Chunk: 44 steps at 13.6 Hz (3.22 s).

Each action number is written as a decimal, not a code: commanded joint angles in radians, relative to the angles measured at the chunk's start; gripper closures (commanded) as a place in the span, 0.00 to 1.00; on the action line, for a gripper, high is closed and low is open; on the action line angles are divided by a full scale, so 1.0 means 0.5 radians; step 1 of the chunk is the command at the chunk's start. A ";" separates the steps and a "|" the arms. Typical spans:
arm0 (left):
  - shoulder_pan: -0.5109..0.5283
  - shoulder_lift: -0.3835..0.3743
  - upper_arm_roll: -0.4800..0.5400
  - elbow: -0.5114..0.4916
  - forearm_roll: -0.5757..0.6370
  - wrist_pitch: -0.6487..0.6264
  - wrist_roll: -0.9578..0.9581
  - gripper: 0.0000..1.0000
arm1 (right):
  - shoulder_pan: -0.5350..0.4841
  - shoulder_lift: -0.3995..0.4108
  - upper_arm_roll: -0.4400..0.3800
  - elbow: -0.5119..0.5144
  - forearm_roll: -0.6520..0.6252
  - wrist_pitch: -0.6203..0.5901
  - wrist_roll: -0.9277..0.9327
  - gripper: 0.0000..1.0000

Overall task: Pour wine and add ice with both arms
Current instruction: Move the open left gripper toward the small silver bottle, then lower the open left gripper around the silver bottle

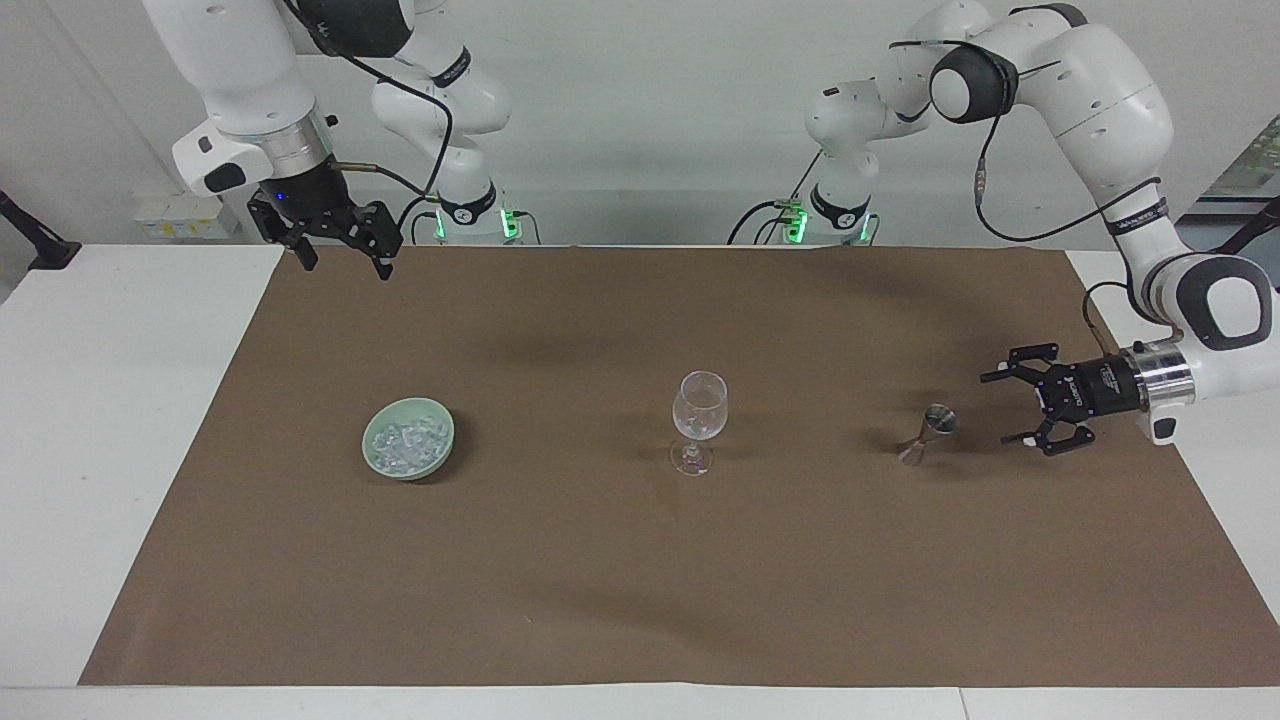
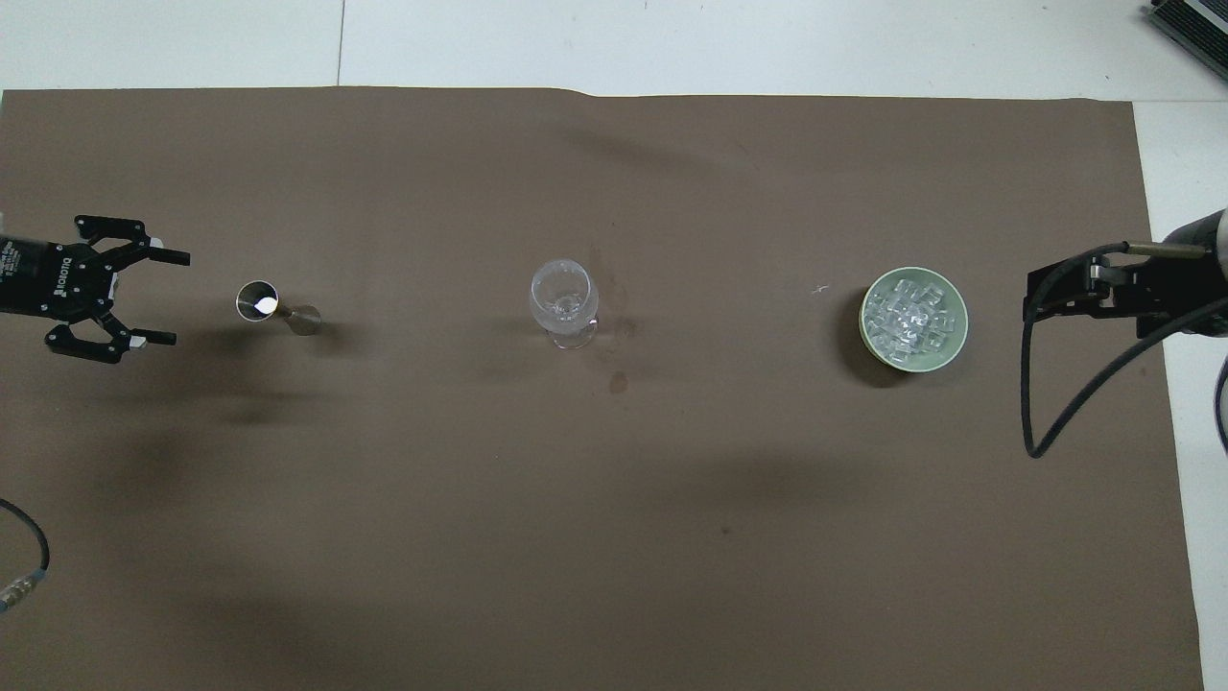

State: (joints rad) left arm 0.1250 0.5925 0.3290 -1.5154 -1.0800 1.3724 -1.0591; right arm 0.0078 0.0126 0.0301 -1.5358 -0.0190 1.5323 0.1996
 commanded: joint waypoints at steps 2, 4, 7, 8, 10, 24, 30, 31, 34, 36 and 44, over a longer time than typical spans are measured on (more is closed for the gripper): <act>0.026 0.061 0.011 0.006 -0.107 0.023 0.090 0.00 | -0.022 -0.013 -0.005 -0.024 0.050 0.025 -0.056 0.00; 0.029 0.085 0.011 -0.034 -0.168 0.010 0.243 0.00 | -0.028 -0.016 -0.017 -0.024 0.050 0.016 -0.059 0.00; 0.057 0.140 0.011 -0.071 -0.266 -0.014 0.507 0.00 | -0.019 -0.013 -0.017 -0.021 0.050 0.019 -0.059 0.00; 0.054 0.146 0.011 -0.074 -0.276 -0.014 0.532 0.00 | -0.019 -0.016 -0.017 -0.021 0.050 0.019 -0.059 0.00; 0.051 0.150 0.011 -0.132 -0.316 -0.014 0.620 0.00 | -0.025 -0.013 -0.017 -0.024 0.050 0.019 -0.059 0.00; -0.038 0.208 -0.020 -0.249 -0.408 0.038 0.925 0.00 | -0.025 -0.013 -0.020 -0.024 0.050 0.022 -0.059 0.00; -0.060 0.208 -0.053 -0.283 -0.411 0.090 0.959 0.00 | -0.025 -0.013 -0.017 -0.021 0.050 0.022 -0.059 0.00; -0.063 0.208 -0.054 -0.283 -0.411 0.090 0.965 0.00 | -0.025 -0.013 -0.017 -0.024 0.050 0.022 -0.059 0.00; -0.075 0.208 -0.066 -0.283 -0.411 0.114 0.986 0.00 | -0.022 -0.013 -0.017 -0.024 0.050 0.022 -0.059 0.00; -0.087 0.208 -0.069 -0.283 -0.408 0.130 0.989 0.00 | -0.025 -0.013 -0.017 -0.021 0.050 0.022 -0.059 0.00; -0.087 0.205 -0.081 -0.316 -0.414 0.115 1.023 0.00 | -0.025 -0.013 -0.017 -0.021 0.050 0.022 -0.059 0.00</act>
State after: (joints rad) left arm 0.0915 0.7008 0.2821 -1.6513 -1.2624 1.4190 -0.5640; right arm 0.0065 0.0126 0.0201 -1.5358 -0.0190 1.5323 0.1996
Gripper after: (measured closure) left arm 0.000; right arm 0.000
